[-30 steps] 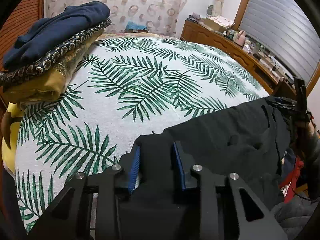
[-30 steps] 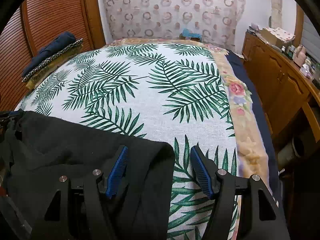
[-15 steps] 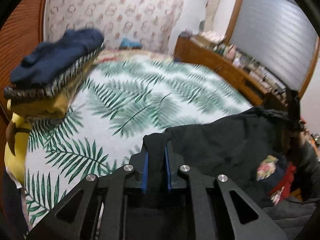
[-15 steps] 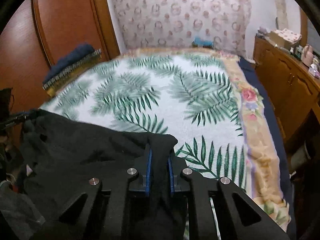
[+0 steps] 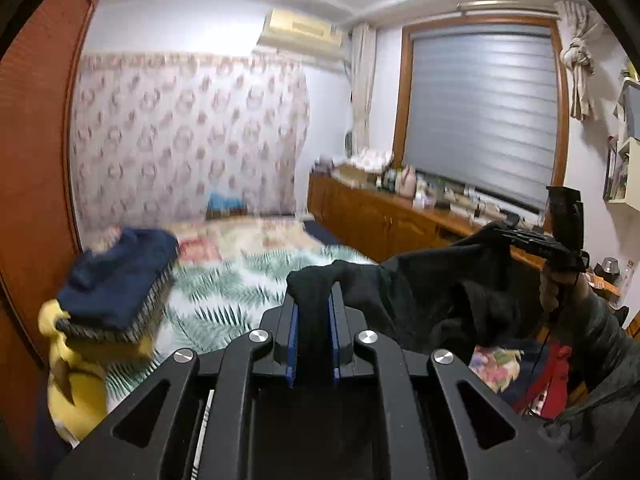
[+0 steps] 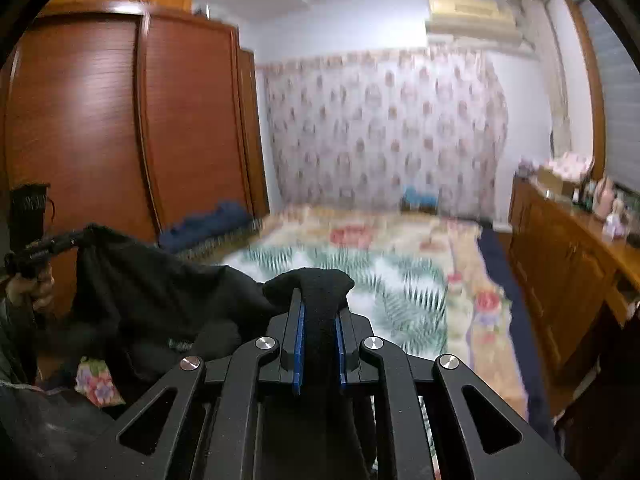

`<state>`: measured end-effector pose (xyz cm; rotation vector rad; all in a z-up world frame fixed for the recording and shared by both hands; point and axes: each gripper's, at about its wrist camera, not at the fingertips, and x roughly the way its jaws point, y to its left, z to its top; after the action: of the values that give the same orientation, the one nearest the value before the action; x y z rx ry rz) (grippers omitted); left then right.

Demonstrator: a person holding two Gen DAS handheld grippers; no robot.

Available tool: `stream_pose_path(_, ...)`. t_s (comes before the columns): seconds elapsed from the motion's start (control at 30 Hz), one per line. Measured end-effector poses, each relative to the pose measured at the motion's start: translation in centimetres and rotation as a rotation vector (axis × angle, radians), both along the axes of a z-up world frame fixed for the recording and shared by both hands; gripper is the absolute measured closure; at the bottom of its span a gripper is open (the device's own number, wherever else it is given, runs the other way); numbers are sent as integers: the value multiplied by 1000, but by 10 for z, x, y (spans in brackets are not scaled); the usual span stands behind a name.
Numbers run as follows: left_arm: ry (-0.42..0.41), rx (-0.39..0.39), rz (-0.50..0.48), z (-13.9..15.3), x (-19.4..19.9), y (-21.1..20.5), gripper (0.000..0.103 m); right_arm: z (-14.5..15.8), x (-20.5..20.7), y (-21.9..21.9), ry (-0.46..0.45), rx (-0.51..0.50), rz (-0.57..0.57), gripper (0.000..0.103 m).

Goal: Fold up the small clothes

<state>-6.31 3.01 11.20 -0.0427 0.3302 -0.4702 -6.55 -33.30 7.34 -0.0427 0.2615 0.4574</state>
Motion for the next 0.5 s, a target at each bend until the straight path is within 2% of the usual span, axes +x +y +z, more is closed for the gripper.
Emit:
stream_pose_path(0.27,-116,-56,58,36,-15,21,90,52,-52,-16,-161,21,-6,91)
stream_pose_path(0.5,-206,-52,87,65,-13,26,90,89,-78,-21,-261,38,-15,91)
